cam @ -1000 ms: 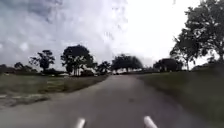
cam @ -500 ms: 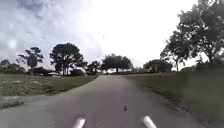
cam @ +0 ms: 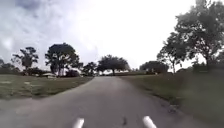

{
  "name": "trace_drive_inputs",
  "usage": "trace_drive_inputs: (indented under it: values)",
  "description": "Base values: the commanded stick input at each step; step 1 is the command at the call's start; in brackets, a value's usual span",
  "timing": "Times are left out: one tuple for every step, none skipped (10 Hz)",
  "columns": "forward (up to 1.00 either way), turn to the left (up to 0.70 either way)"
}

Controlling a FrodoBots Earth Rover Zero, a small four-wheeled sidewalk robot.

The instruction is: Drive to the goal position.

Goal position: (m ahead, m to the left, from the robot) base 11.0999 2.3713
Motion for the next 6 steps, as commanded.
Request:
trace_drive_inputs:
  values:
    - [0.69, 0.34]
    - [0.69, 0.31]
    - [0.69, 0.2]
    - [0.69, 0.03]
    - [0.69, 0.03]
    - [0.69, 0.03]
